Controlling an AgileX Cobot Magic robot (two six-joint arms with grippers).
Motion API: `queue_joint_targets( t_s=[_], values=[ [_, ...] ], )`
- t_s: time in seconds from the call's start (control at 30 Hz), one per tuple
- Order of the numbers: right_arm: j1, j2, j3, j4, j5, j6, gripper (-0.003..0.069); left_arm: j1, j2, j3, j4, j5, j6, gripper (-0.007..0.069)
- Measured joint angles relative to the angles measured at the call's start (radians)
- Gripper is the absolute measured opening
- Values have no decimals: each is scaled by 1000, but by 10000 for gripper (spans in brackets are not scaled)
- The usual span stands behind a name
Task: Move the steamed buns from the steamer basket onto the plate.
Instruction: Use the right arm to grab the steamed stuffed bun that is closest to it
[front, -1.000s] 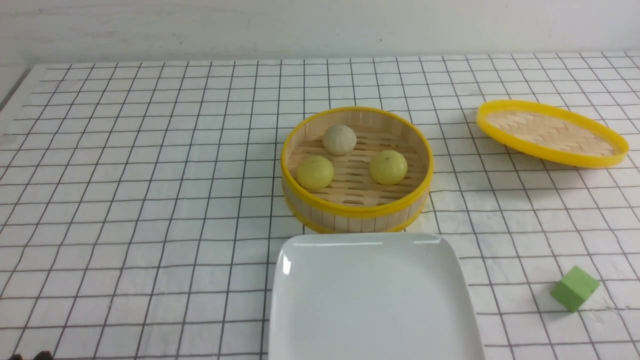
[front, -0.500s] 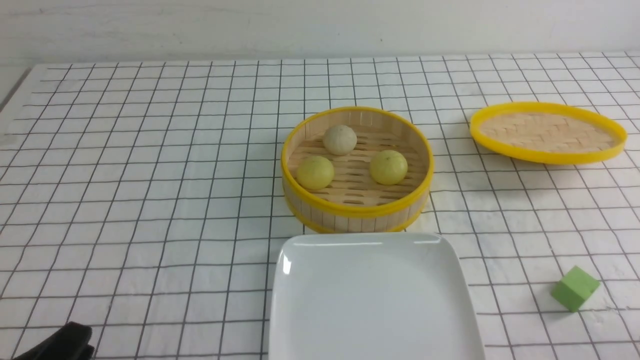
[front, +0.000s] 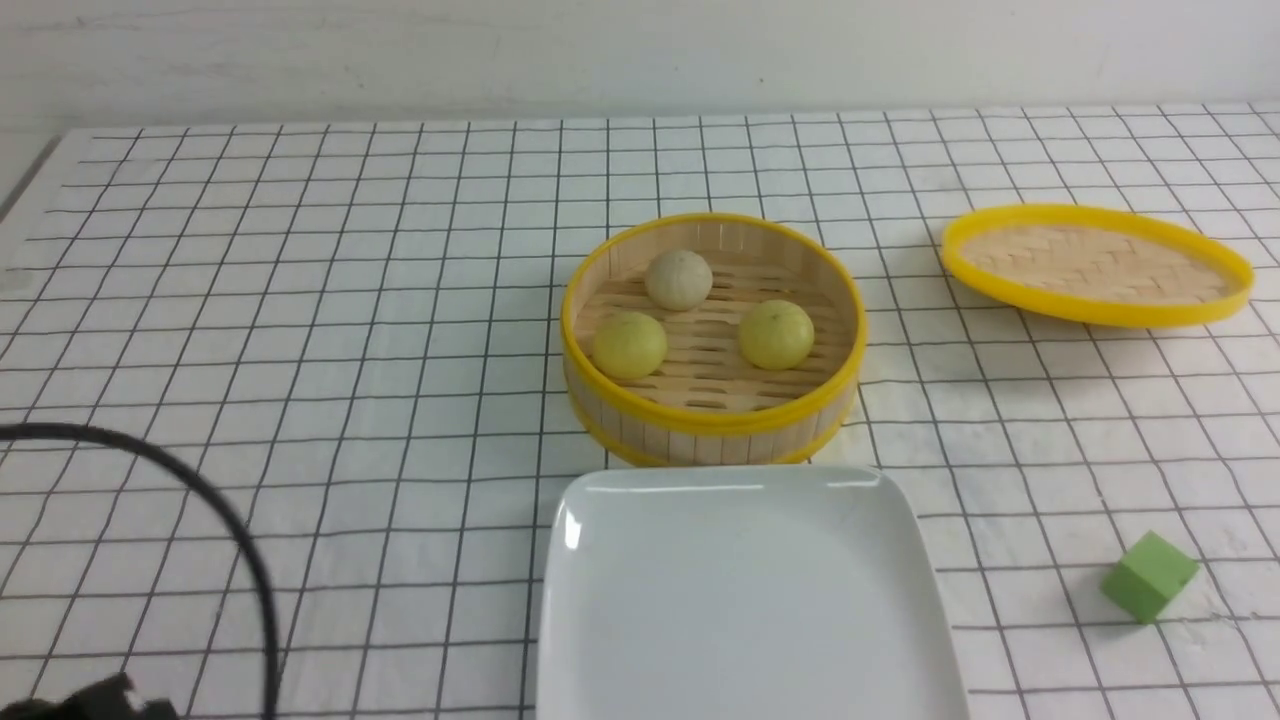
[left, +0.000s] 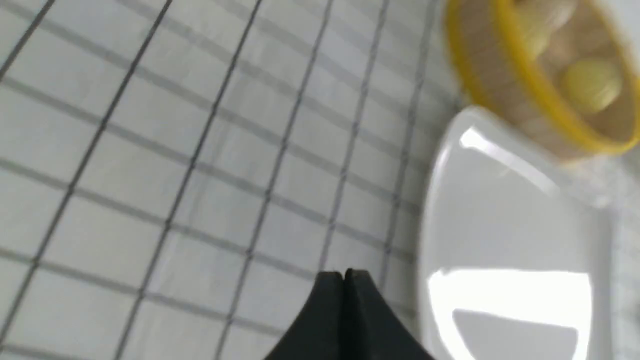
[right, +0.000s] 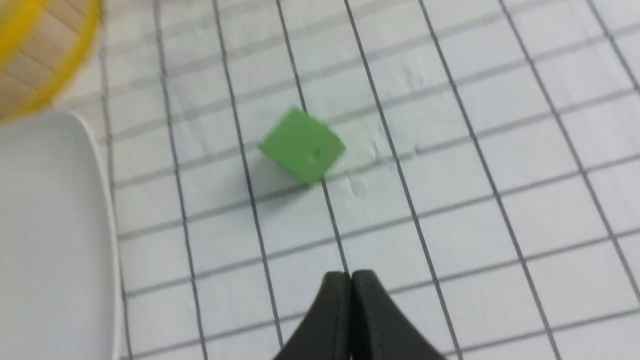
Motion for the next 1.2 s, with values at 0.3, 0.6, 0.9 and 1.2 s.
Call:
queue_joint_targets(
  t_s=[0.3,0.6,0.9,1.2],
  values=[
    [13,564,-236,562,-2,-627,129,0,299,-65,10,44,152,6],
    [181,1002,-672,641,70,-782,227,0,411,-65,-16,-28,187,103],
    [300,1303,-1175,233,94,-492,330,0,413,-65,-23,-39,188,256],
    [311,1500,-1363,86,72,-383,355,0,413,-65,-24,-56,188,282]
  ],
)
